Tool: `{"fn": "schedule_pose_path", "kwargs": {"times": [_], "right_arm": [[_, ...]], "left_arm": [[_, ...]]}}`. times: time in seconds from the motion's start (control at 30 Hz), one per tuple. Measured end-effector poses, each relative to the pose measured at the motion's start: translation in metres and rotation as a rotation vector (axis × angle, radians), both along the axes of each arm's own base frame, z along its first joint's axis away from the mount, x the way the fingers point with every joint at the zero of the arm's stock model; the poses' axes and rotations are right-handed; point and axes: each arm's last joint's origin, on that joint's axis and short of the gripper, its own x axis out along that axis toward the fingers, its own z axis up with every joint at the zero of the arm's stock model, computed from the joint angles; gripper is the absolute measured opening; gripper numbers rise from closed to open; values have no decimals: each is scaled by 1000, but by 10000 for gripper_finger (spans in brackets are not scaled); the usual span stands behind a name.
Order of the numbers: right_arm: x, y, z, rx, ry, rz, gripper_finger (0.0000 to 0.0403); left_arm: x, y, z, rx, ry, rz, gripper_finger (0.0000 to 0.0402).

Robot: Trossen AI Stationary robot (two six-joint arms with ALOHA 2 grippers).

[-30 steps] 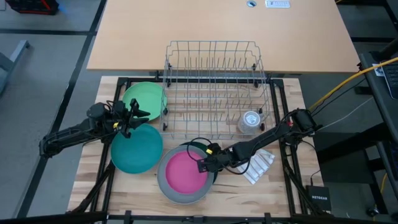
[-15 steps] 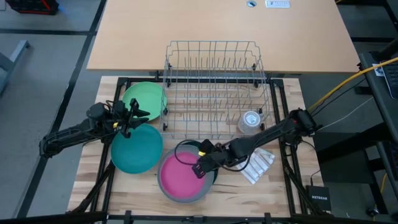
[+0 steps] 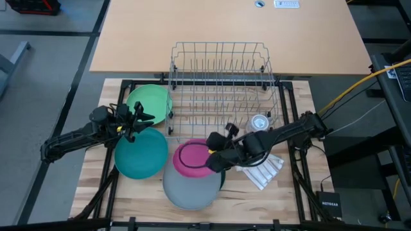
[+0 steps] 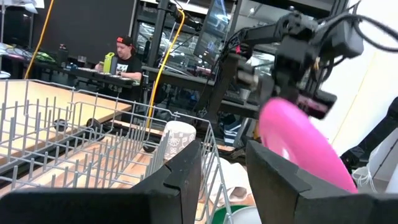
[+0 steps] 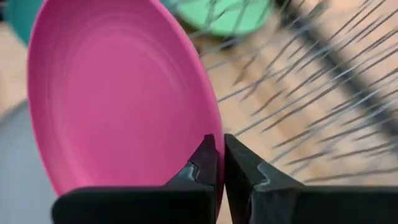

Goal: Sort dishes
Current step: Put the pink plate in the dish rack

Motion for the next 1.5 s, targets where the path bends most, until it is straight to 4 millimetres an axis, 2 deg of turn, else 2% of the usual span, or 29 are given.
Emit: {"fn": "schedule_pose_path", "kwargs": {"times": [0.1,0.2,0.3,0.4,0.57,0.7,0.83,1.0,1.07,1.33,1.5], "right_arm": [[-4,-5,19,-192,22,44,12],[-8,-10,33,-467,101,102,12],[-9,-16,40,-737,225,137,12],[-8,-22,42,-863,329,164,12],[-7,-37,41,-906,442,193,12],[-6,-50,40,-907,491,175,12],[-6,-65,38,-895,556,173,12],[-6,-80,35,-866,628,209,12],[-5,-84,35,-875,656,217,12],[-3,-111,34,-843,732,226,12],[-2,-124,33,-799,738,217,12]], "left_arm": [[0,0,0,0,0,0,117],[0,0,0,0,0,0,117],[0,0,0,0,0,0,117],[0,0,0,0,0,0,117],[0,0,2,19,-18,2,117],[-1,-2,12,80,-113,-1,117],[5,-3,16,137,-149,30,117],[24,-4,11,172,-74,77,117],[32,-5,15,199,-60,96,117],[64,-6,55,389,-47,152,117],[84,-3,69,439,-8,188,117]]}}
